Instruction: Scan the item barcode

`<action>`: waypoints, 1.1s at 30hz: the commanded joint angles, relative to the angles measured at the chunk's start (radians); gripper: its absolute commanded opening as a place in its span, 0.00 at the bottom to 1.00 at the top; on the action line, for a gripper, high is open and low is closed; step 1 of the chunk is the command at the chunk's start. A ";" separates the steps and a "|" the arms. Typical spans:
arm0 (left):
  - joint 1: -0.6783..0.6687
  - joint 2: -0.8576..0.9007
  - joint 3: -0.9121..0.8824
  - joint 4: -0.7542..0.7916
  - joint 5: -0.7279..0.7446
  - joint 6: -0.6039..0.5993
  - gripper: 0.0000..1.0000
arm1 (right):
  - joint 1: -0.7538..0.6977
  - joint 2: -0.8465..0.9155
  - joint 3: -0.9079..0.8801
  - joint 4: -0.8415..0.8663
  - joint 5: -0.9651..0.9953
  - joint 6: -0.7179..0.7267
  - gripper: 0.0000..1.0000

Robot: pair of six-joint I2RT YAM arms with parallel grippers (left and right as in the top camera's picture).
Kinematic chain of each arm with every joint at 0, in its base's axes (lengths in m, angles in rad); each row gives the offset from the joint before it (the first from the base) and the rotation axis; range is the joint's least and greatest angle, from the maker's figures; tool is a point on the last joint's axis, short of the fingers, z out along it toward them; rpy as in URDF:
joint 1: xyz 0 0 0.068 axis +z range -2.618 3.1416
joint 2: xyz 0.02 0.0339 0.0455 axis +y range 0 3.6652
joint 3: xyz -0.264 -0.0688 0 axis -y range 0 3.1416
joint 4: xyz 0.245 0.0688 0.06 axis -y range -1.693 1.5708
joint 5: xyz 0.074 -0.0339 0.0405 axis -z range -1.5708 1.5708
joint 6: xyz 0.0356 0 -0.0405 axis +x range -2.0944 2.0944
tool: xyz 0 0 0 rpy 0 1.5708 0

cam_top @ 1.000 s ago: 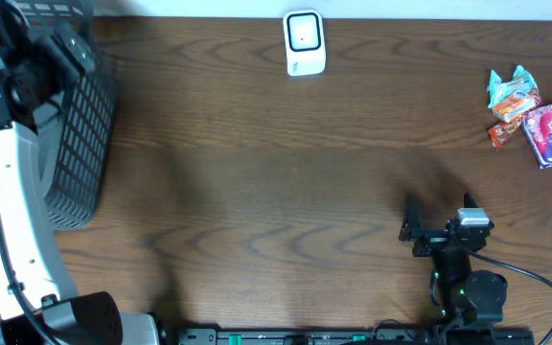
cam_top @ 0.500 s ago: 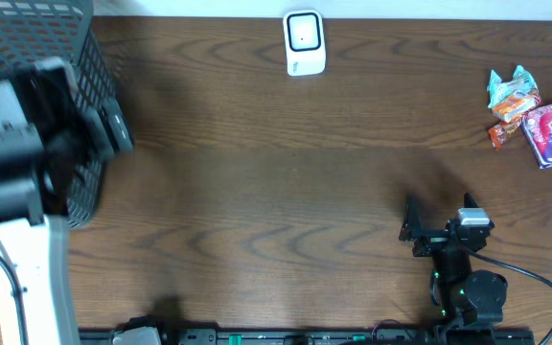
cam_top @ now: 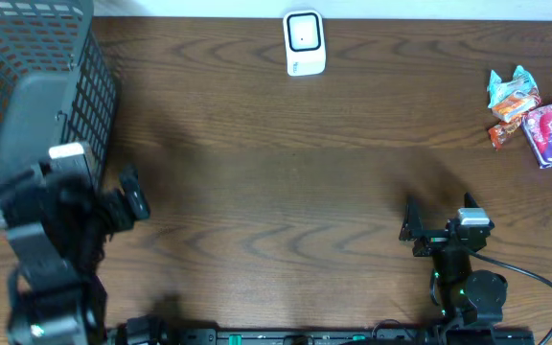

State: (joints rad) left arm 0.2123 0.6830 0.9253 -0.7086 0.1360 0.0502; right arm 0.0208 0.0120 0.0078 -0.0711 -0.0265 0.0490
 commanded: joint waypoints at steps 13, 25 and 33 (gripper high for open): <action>-0.006 -0.465 -0.712 0.684 0.013 0.058 0.98 | -0.015 -0.007 -0.002 -0.004 0.006 0.013 0.99; -0.111 -0.590 -0.879 0.856 0.011 0.058 0.98 | -0.015 -0.007 -0.003 -0.003 0.006 0.013 0.99; -0.139 -0.682 -0.921 0.877 0.009 0.059 0.98 | -0.015 -0.007 -0.002 -0.003 0.006 0.013 0.99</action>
State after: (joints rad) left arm 0.0811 0.0269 0.0139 0.1577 0.1360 0.1020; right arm 0.0208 0.0120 0.0078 -0.0711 -0.0261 0.0490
